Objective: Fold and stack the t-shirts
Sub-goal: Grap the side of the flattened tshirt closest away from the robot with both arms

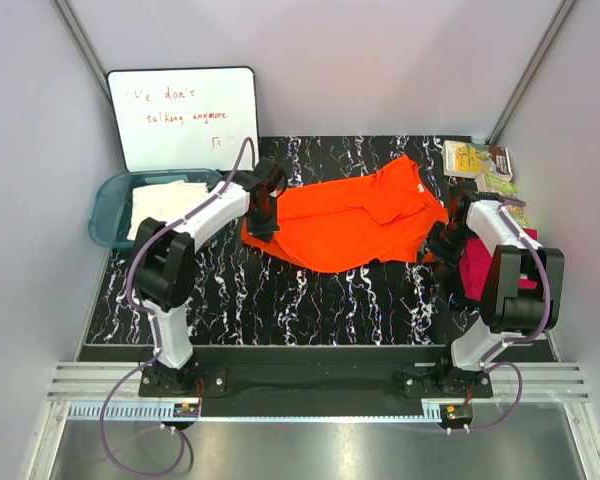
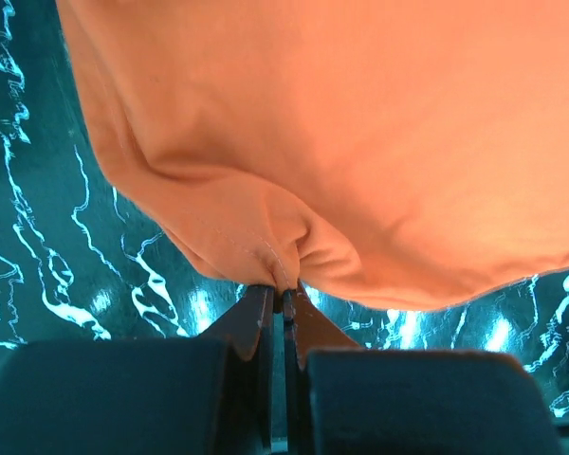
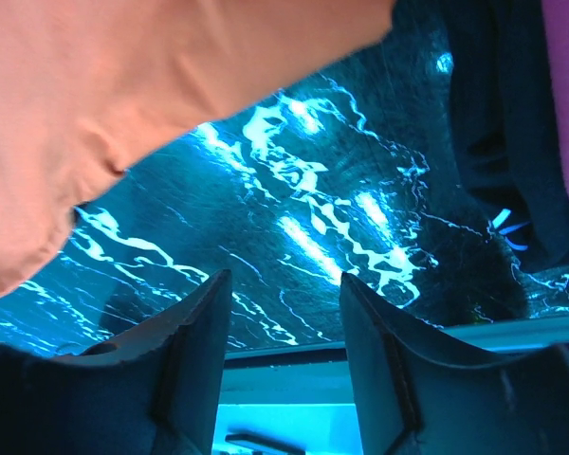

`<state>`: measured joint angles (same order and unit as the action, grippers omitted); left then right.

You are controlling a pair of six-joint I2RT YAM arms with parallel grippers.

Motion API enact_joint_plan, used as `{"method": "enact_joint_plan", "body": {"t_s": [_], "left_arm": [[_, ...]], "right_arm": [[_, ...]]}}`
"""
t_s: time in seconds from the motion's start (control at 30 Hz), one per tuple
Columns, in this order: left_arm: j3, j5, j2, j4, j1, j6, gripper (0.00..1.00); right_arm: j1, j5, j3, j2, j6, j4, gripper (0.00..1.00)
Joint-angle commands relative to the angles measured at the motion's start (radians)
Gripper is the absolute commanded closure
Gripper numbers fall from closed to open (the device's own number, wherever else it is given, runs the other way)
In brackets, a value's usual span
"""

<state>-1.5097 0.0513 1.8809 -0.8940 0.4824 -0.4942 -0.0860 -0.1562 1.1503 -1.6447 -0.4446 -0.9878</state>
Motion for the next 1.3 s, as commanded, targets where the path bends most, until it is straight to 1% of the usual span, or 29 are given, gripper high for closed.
{"method": "enact_joint_plan", "body": {"t_s": [0.0, 0.23, 0.33, 0.57, 0.67, 0.7, 0.8, 0.83, 0.9, 0.93, 1.07, 1.17, 1.2, 1.27], "left_arm": [[-0.089, 0.056, 0.047, -0.016, -0.016, -0.003, 1.0], [-0.158, 0.094, 0.069, -0.022, -0.079, -0.029, 1.0], [-0.178, 0.133, 0.055, -0.023, -0.094, -0.037, 1.0], [-0.24, 0.133, 0.066, -0.026, -0.13, -0.035, 1.0], [-0.267, 0.128, 0.083, -0.028, -0.134, -0.029, 1.0], [-0.285, 0.125, 0.089, -0.034, -0.137, -0.026, 1.0], [-0.322, 0.108, 0.115, -0.042, -0.145, -0.015, 1.0], [-0.329, 0.105, 0.121, -0.045, -0.145, -0.012, 1.0], [-0.349, 0.098, 0.132, -0.049, -0.145, -0.006, 1.0], [-0.353, 0.096, 0.135, -0.052, -0.145, -0.001, 1.0], [-0.356, 0.088, 0.146, -0.056, -0.145, 0.008, 1.0], [-0.346, 0.081, 0.149, -0.059, -0.145, 0.011, 1.0], [-0.345, 0.079, 0.149, -0.057, -0.145, 0.011, 1.0], [-0.34, 0.076, 0.152, -0.059, -0.145, 0.016, 1.0]], "right_arm": [[-0.003, 0.014, -0.035, 0.019, -0.014, 0.012, 0.45], [-0.003, 0.053, -0.02, -0.078, -0.037, 0.047, 0.45], [-0.003, 0.046, 0.0, -0.083, -0.045, 0.049, 0.46], [-0.001, 0.023, 0.02, -0.115, -0.049, 0.07, 0.49], [-0.001, 0.05, 0.022, -0.132, -0.055, 0.1, 0.46], [-0.001, 0.061, 0.025, -0.145, -0.055, 0.103, 0.45], [-0.001, 0.116, 0.04, -0.173, -0.048, 0.106, 0.31], [-0.001, 0.142, 0.043, -0.173, -0.048, 0.107, 0.22], [-0.001, 0.15, 0.043, -0.161, -0.052, 0.121, 0.16], [-0.001, 0.15, 0.048, -0.158, -0.062, 0.124, 0.15], [-0.001, 0.15, 0.049, -0.142, -0.083, 0.176, 0.15], [-0.001, 0.144, 0.058, -0.17, -0.089, 0.224, 0.17], [0.0, 0.136, 0.063, -0.196, -0.095, 0.233, 0.18], [0.005, 0.109, 0.078, -0.219, -0.098, 0.27, 0.24]]}}
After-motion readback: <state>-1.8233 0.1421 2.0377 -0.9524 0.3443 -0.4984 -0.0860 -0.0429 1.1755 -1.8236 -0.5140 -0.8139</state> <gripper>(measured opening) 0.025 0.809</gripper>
